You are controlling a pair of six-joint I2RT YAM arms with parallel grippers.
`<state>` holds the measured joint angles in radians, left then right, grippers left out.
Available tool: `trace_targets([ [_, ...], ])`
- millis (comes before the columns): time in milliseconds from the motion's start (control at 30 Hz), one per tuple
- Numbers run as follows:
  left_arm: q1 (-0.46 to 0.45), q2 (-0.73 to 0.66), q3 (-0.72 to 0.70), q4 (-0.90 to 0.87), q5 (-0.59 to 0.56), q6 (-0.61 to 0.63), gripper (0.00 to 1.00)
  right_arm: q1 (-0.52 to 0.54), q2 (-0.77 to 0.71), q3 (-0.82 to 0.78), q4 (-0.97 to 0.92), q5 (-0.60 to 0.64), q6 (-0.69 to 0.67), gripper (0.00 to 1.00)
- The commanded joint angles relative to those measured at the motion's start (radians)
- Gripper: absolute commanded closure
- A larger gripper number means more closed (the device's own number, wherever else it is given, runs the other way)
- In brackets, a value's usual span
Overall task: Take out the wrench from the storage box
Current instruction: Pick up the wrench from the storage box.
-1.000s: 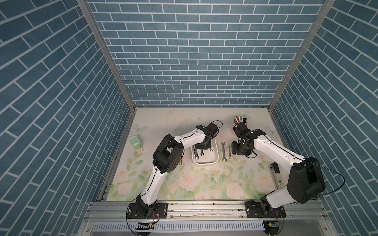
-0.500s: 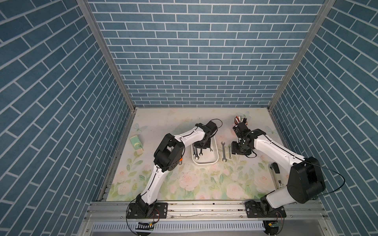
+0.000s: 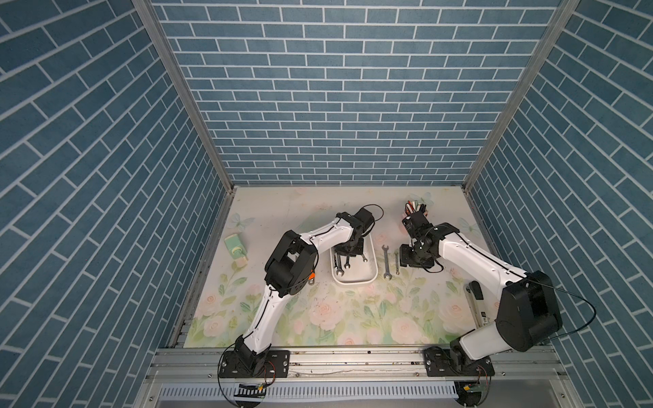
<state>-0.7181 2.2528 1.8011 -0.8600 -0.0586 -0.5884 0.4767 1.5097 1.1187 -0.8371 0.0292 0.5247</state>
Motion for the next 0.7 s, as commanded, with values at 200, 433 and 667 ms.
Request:
trace_targets([
  [200,0.021,-0.109,0.05,-0.103,-0.027,0.019,0.92,-0.004,-0.008,-0.007,-0.007,-0.004,-0.009,0.45],
  [433,0.06,-0.2,0.059,-0.138,-0.041,0.025,0.92,-0.004,-0.011,-0.007,-0.007,-0.007,-0.006,0.44],
  [667,0.16,-0.303,-0.034,-0.131,-0.059,0.047,0.92,-0.004,-0.013,-0.01,-0.005,-0.009,-0.004,0.44],
])
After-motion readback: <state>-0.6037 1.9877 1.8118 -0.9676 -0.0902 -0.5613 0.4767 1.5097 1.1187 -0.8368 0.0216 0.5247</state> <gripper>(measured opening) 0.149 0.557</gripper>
